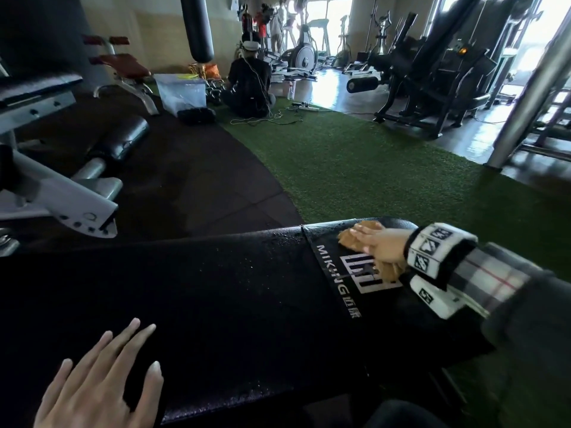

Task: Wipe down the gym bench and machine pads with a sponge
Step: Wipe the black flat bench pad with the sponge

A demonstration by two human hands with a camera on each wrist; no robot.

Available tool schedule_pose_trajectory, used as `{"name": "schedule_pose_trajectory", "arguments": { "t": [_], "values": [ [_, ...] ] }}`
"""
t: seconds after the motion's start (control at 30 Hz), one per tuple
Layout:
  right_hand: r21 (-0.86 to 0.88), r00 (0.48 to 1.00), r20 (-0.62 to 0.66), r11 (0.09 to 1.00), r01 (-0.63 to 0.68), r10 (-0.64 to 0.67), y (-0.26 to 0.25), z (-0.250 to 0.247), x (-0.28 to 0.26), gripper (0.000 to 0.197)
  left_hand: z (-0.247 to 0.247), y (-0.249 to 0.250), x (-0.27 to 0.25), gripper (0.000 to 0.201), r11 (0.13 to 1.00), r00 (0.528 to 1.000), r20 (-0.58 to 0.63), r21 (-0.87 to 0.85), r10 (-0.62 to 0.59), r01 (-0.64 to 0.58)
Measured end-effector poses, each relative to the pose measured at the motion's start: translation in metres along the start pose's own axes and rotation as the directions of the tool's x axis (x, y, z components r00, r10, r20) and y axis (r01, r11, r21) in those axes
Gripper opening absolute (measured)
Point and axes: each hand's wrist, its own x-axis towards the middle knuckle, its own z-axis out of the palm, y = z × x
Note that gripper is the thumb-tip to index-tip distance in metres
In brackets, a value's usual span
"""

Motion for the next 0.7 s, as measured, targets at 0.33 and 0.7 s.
{"name": "schedule_pose_trajectory", "arguments": {
  "t": [0.33, 0.7],
  "values": [
    [-0.117, 0.987, -0.111, 0.987, 0.107, -0.120, -0.061, -0.035, 0.064, 0.049, -0.004, 0.000, 0.003, 0.057, 0.999, 1.000, -0.003, 0.038, 0.027, -0.027],
    [-0.075, 0.998, -0.035, 0.996, -0.053, 0.050, -0.018, -0.030, 0.041, 0.052, -0.006, 0.003, 0.004, 0.058, 0.999, 1.000, 0.025, 0.046, 0.001, -0.003]
  ]
}}
